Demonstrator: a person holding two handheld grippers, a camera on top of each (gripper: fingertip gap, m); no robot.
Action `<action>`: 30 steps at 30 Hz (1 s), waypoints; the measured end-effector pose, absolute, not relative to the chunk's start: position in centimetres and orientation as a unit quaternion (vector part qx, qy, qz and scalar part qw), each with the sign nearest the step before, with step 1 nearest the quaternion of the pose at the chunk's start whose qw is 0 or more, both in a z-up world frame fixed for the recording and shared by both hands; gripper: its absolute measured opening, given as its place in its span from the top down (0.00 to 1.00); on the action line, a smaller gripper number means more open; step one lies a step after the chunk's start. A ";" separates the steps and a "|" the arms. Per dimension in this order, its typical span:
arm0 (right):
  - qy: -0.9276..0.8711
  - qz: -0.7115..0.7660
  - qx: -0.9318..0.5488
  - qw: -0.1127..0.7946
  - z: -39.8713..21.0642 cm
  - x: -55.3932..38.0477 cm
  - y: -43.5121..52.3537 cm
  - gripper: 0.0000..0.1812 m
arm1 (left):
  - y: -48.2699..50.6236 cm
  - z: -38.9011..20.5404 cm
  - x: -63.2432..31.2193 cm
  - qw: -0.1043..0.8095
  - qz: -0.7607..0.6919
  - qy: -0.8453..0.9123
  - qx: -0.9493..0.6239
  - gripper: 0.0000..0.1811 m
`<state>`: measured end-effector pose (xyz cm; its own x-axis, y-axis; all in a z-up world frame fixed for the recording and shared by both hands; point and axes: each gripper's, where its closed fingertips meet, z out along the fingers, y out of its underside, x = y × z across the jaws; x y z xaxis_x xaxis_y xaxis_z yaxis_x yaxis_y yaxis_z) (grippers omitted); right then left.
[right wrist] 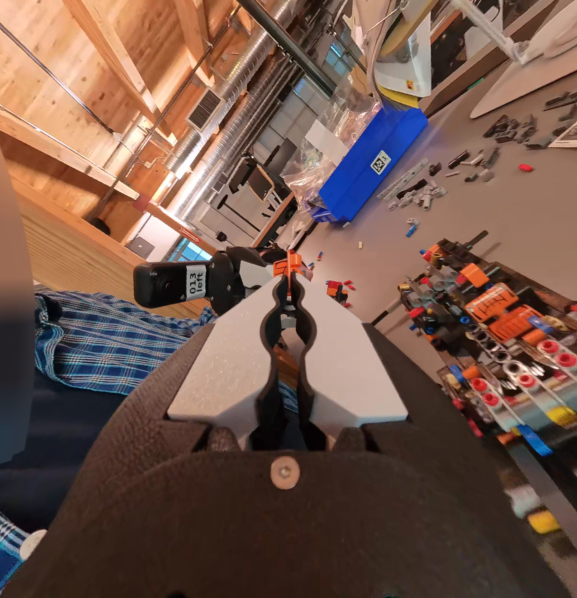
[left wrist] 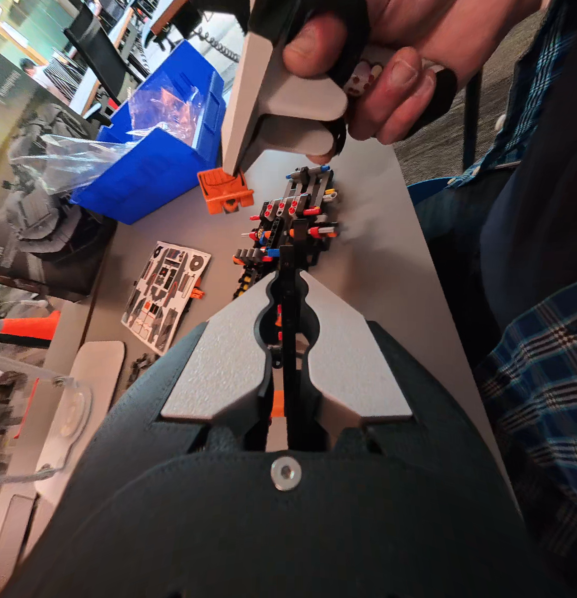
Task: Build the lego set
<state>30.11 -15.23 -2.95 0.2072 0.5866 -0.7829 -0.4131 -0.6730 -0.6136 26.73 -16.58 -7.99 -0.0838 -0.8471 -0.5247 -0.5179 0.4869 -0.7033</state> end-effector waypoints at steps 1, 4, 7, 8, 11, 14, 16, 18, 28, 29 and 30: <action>-0.064 0.632 -0.663 0.396 -2.9 29.8 -15.2 1.00 | -16.6 -7.9 26.5 0.486 -0.162 0.718 -0.472 0.96; -0.061 0.654 -0.639 0.399 -2.2 29.2 -15.3 1.00 | -16.6 -7.6 26.0 0.505 -0.122 0.725 -0.453 0.96; -0.055 0.671 -0.621 0.402 -1.8 28.9 -15.3 1.00 | -17.1 -6.5 25.9 0.525 -0.130 0.715 -0.443 0.96; -0.053 0.674 -0.618 0.401 -1.8 28.8 -15.3 1.00 | -17.1 -6.3 25.8 0.529 -0.129 0.713 -0.441 0.96; -0.051 0.690 -0.602 0.398 -1.3 28.2 -15.2 1.00 | -17.2 -5.5 25.7 0.546 -0.122 0.709 -0.430 0.96; -0.051 0.702 -0.593 0.391 -1.1 27.6 -15.1 1.00 | -17.1 -4.5 25.5 0.561 -0.112 0.704 -0.421 0.96; -0.052 0.708 -0.588 0.386 -1.0 27.2 -15.0 1.00 | -17.0 -4.0 25.4 0.570 -0.103 0.701 -0.416 0.96; -0.056 0.715 -0.581 0.385 -0.8 26.8 -15.1 1.00 | -17.0 -3.9 25.2 0.572 -0.101 0.700 -0.416 0.96; -0.027 0.722 -0.567 0.395 -1.6 28.1 -17.8 1.00 | -19.0 -4.4 25.8 0.551 -0.179 0.696 -0.424 0.96; -0.022 0.724 -0.565 0.394 -1.8 28.2 -18.1 1.00 | -19.2 -4.6 26.0 0.547 -0.184 0.698 -0.424 0.96; -0.018 0.726 -0.563 0.394 -1.9 28.3 -18.3 1.00 | -19.5 -4.7 26.2 0.543 -0.192 0.699 -0.424 0.96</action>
<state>28.28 -18.29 -1.92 -0.0554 0.5930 -0.8033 -0.5523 -0.6884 -0.4701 26.21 -19.46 -4.70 -0.0519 -0.8014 -0.5958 -0.3844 0.5667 -0.7288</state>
